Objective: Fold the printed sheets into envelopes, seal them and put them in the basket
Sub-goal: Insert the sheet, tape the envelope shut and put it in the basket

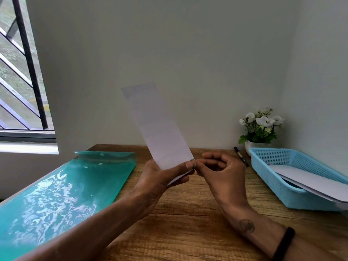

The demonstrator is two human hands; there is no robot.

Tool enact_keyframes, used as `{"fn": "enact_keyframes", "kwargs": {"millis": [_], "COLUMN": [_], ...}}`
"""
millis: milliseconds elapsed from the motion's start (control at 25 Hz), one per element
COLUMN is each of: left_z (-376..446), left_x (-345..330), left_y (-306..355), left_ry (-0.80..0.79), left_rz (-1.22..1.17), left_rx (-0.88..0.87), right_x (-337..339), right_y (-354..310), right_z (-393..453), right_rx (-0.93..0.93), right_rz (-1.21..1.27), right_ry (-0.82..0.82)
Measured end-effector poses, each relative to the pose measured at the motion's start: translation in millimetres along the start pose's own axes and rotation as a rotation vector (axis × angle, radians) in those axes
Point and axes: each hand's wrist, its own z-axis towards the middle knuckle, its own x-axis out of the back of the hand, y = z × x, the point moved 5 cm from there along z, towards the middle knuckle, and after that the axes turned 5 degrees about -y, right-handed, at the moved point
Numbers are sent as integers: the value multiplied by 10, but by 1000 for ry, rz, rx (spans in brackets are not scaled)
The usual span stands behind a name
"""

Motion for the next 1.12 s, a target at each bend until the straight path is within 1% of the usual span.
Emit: {"fn": "enact_keyframes", "kwargs": {"millis": [240, 680, 960, 1040, 1120], "left_z": [-2, 19, 31, 40, 37], "left_x": [17, 89, 109, 124, 139], "left_y": [10, -30, -29, -31, -43], "left_ry": [91, 143, 142, 147, 147], "left_rz": [126, 93, 137, 150, 171], "left_rx": [-74, -64, -64, -65, -52], "right_x": [-17, -41, -37, -42, -68], "right_y": [-1, -3, -15, 9, 64], "right_z": [-11, -1, -14, 9, 26], "right_rx": [3, 6, 37, -6, -111], "right_rz": [11, 24, -16, 19, 138], "right_ry": [-24, -24, -15, -45, -115]}}
